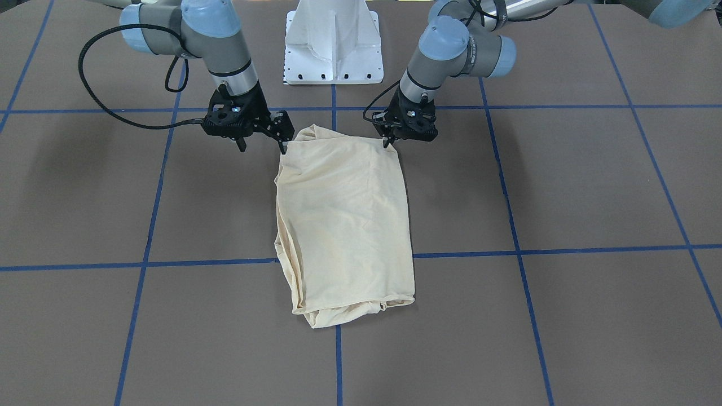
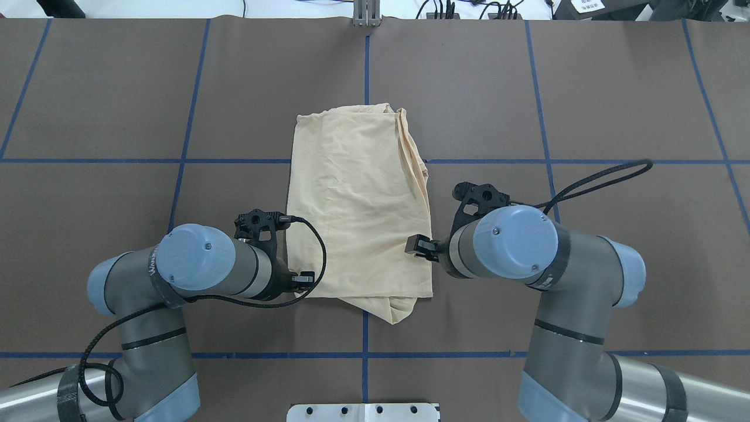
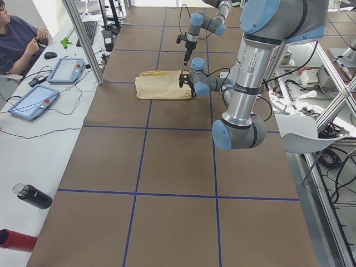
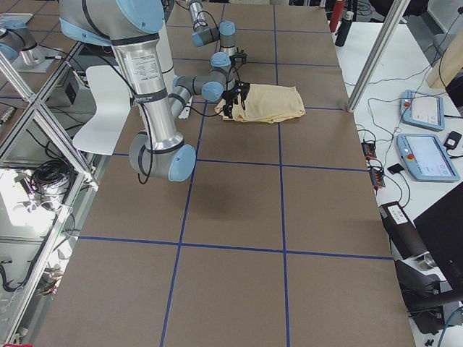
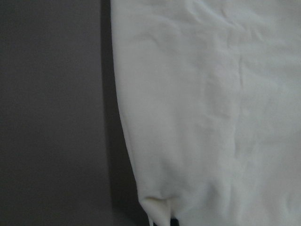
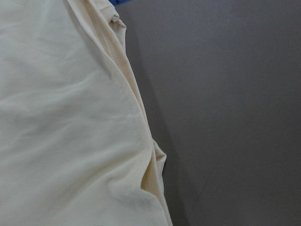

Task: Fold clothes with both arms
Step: 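Grasp the near end corners with the left and right grippers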

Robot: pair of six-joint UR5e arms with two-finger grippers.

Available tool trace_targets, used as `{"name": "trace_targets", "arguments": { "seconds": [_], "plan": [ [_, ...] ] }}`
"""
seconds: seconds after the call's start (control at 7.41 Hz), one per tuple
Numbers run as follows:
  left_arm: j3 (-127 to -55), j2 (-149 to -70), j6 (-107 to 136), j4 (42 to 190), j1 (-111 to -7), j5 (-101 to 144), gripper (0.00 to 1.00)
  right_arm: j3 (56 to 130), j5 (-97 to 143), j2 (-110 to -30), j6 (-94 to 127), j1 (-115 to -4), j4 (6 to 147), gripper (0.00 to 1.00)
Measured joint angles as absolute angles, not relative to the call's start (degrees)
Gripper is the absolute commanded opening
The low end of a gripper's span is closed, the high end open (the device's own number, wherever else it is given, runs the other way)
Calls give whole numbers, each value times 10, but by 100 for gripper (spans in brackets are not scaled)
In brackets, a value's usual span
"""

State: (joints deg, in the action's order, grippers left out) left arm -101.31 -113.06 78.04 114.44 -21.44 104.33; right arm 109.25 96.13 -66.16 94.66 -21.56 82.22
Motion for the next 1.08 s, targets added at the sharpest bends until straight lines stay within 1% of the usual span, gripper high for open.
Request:
{"name": "trace_targets", "arguments": {
  "seconds": [0.27, 0.54, 0.81, 1.08],
  "plan": [
    [-1013, -1130, 781, 1144, -215, 1043, 0, 1060, 931, -626, 1074, -189, 827, 87],
    [-1013, -1129, 781, 1144, -216, 1043, 0, 1035, 924, -610, 1161, -174, 829, 87],
    [-1014, -1130, 781, 1144, -216, 1043, 0, 1022, 922, -608, 1196, -165, 839, 85],
    [-1014, -1130, 781, 1144, -216, 1042, 0, 1020, 919, -606, 1218, -156, 857, 80]
  ]
}}
